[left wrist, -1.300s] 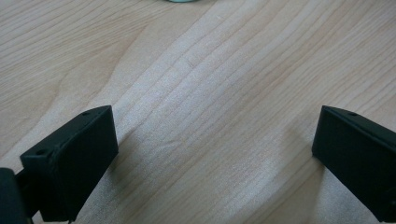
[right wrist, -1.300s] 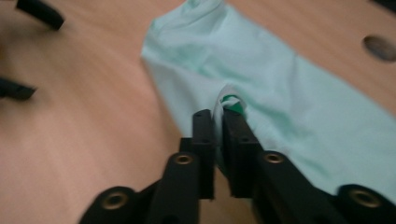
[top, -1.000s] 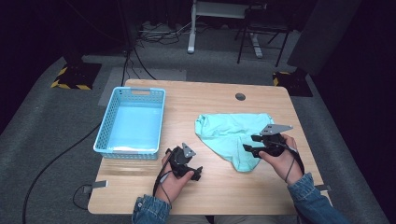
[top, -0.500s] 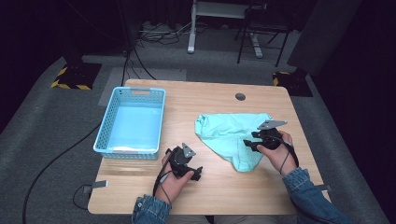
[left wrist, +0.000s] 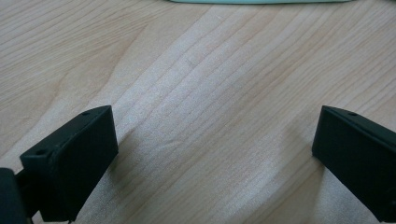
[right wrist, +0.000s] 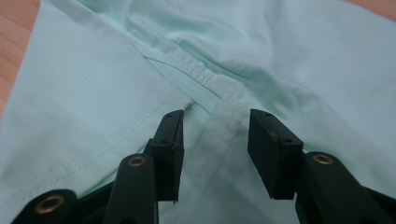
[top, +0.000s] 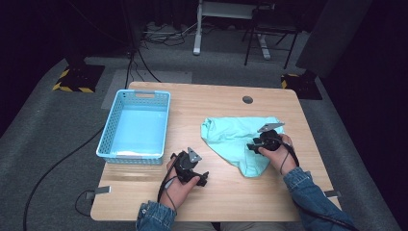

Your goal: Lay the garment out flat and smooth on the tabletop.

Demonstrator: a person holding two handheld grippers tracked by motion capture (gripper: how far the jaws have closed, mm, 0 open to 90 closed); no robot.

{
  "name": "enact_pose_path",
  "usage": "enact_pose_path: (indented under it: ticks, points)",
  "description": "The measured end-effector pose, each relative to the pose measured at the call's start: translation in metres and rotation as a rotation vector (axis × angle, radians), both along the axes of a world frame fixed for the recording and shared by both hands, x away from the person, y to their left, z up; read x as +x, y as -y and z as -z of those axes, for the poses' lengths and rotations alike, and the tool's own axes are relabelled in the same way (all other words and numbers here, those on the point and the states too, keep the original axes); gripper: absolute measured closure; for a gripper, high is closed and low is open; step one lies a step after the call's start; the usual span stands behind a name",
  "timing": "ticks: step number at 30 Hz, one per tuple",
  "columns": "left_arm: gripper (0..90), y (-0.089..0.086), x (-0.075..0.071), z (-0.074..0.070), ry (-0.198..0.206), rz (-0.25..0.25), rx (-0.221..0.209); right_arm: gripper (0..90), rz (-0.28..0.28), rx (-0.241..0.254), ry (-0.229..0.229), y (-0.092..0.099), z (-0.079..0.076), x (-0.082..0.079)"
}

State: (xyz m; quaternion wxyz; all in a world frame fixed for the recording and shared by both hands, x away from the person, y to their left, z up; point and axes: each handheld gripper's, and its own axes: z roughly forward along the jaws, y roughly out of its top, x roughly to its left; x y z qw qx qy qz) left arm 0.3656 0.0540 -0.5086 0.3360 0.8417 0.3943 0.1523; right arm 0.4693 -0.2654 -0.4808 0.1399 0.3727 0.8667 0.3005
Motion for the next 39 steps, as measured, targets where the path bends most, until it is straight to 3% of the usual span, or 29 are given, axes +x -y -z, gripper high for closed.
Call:
enact_pose_path:
  ticks: [2,7,10,19,30,39]
  points:
    - [0.1,0.0,0.0,0.0,0.0,0.0,-0.001,60.0,0.003,-0.009,-0.007,0.0,0.003,0.003]
    - [0.1,0.0,0.0,0.0,-0.001,0.0,-0.001,80.6,0.0,-0.007,-0.021,0.001,0.003,0.004]
    - [0.0,0.0,0.0,0.0,0.0,0.0,-0.001,85.5,-0.003,-0.008,-0.016,0.001,0.003,0.003]
    - [0.1,0.0,0.0,0.0,-0.001,0.0,-0.001,87.5,-0.004,-0.004,0.023,0.008,-0.011,-0.004]
    - [0.0,0.0,0.0,0.0,-0.001,-0.003,-0.002,87.5,0.0,0.016,0.08,0.027,-0.038,-0.027]
    - [0.0,0.001,0.0,0.0,-0.001,-0.005,-0.002,87.5,0.002,0.022,0.096,0.035,-0.044,-0.035]
